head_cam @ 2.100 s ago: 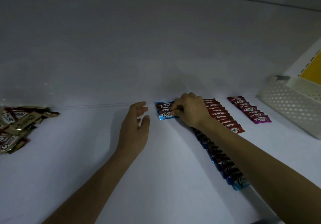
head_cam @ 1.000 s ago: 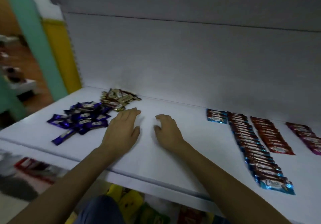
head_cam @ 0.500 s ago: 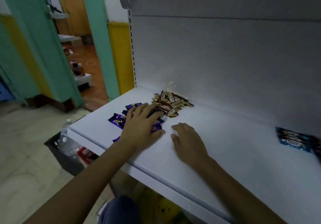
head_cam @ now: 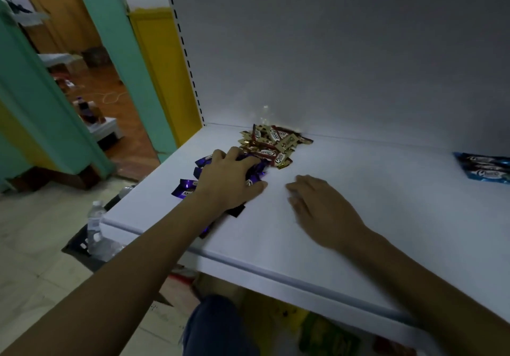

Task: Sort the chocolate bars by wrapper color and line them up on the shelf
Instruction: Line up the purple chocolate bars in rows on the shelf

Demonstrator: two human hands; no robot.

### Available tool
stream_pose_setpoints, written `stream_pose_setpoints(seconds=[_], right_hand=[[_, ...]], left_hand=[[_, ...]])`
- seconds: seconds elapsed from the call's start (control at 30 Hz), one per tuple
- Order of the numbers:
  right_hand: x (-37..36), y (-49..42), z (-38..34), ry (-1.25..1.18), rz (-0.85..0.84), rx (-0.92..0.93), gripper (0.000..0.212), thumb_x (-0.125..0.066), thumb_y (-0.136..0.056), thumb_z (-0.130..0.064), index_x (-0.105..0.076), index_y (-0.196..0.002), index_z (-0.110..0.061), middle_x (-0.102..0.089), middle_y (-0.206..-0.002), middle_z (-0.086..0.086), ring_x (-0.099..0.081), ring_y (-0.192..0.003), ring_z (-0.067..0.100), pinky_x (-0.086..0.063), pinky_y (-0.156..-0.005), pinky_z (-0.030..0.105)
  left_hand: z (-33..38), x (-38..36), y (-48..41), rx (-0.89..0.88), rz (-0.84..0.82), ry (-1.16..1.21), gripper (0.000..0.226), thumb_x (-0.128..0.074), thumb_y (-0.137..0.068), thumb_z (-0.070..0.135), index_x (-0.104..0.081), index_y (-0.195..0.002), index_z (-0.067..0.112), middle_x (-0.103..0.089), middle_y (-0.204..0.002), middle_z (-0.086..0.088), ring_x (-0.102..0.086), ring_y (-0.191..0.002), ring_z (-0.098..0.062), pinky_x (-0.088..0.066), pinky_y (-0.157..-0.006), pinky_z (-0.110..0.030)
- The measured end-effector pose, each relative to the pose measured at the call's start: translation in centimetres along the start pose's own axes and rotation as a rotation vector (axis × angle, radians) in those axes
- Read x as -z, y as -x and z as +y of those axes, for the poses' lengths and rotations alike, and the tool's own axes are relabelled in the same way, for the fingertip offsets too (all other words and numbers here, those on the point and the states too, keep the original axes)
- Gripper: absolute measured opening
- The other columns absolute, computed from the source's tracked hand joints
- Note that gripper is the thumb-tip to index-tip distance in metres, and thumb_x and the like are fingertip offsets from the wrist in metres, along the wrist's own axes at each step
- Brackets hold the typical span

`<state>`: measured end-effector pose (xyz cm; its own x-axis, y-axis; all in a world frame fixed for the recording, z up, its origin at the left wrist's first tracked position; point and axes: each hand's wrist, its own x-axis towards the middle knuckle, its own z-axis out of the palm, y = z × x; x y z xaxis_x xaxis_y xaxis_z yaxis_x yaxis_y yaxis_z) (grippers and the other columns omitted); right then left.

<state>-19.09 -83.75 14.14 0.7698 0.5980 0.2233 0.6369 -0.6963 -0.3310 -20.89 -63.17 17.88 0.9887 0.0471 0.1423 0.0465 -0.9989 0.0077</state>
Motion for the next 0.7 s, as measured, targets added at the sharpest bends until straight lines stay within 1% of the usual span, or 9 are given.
stream_pose_setpoints(seconds=[0.13,0.23,0.37,0.43,0.57,0.63,0.7], right_hand=[[0.1,0.0,0.0,-0.007,0.002,-0.013,0.042,-0.036,-0.102,-0.029,-0.044,-0.140,-0.016,-0.038,-0.149,0.005,-0.031,-0.138,0.019,-0.020,-0.110,0.023],[0.2,0.1,-0.1,-0.014,-0.004,-0.034,0.041,-0.036,-0.102,-0.030,-0.045,-0.140,-0.017,-0.039,-0.148,0.003,-0.032,-0.136,0.016,-0.022,-0.107,0.021],[0.4,0.2,-0.4,-0.036,0.007,-0.050,0.039,-0.039,-0.101,-0.028,-0.048,-0.137,-0.016,-0.042,-0.146,0.004,-0.034,-0.135,0.016,-0.023,-0.103,0.019],[0.5,0.3,-0.6,-0.040,0.011,-0.056,0.039,-0.041,-0.100,-0.027,-0.049,-0.136,-0.016,-0.043,-0.146,0.005,-0.034,-0.136,0.017,-0.023,-0.103,0.019],[0.7,0.5,-0.8,-0.040,0.015,-0.069,0.038,-0.042,-0.100,-0.026,-0.050,-0.136,-0.016,-0.044,-0.145,0.004,-0.035,-0.135,0.017,-0.022,-0.098,0.015],[0.8,0.6,-0.9,-0.044,0.006,-0.081,0.038,-0.042,-0.100,-0.027,-0.049,-0.136,-0.017,-0.042,-0.147,0.003,-0.033,-0.136,0.015,-0.022,-0.102,0.017],[0.8,0.6,-0.9,-0.056,0.010,-0.086,0.038,-0.043,-0.100,-0.026,-0.050,-0.136,-0.017,-0.043,-0.146,0.004,-0.034,-0.136,0.016,-0.022,-0.104,0.019]], left_hand=[[-0.6,0.5,-0.3,-0.052,0.095,0.047,0.046,-0.053,-0.092,0.050,-0.050,-0.135,0.032,-0.048,-0.133,-0.003,-0.048,-0.115,-0.027,-0.045,-0.082,-0.035],[-1.1,0.7,-0.4,-0.124,0.140,0.071,0.037,-0.055,-0.095,0.038,-0.055,-0.131,0.029,-0.053,-0.127,-0.005,-0.054,-0.108,-0.026,-0.042,-0.078,-0.032],[-1.8,1.1,-0.3,-0.198,0.189,0.124,0.034,-0.058,-0.094,0.033,-0.059,-0.127,0.025,-0.057,-0.120,-0.006,-0.057,-0.101,-0.027,-0.040,-0.075,-0.030],[-1.9,1.4,-0.2,-0.250,0.227,0.137,0.033,-0.059,-0.093,0.031,-0.062,-0.125,0.022,-0.058,-0.120,-0.007,-0.059,-0.099,-0.028,-0.042,-0.074,-0.030],[-1.8,1.9,-0.1,-0.281,0.290,0.185,0.031,-0.061,-0.092,0.028,-0.065,-0.122,0.019,-0.062,-0.116,-0.008,-0.061,-0.095,-0.028,-0.046,-0.075,-0.032],[-1.8,2.0,-0.2,-0.284,0.321,0.220,0.031,-0.063,-0.091,0.027,-0.066,-0.120,0.020,-0.063,-0.111,-0.008,-0.062,-0.091,-0.027,-0.046,-0.071,-0.031],[-1.7,2.2,-0.4,-0.286,0.358,0.262,0.030,-0.065,-0.090,0.026,-0.067,-0.119,0.020,-0.064,-0.108,-0.007,-0.062,-0.089,-0.025,-0.041,-0.068,-0.025]])
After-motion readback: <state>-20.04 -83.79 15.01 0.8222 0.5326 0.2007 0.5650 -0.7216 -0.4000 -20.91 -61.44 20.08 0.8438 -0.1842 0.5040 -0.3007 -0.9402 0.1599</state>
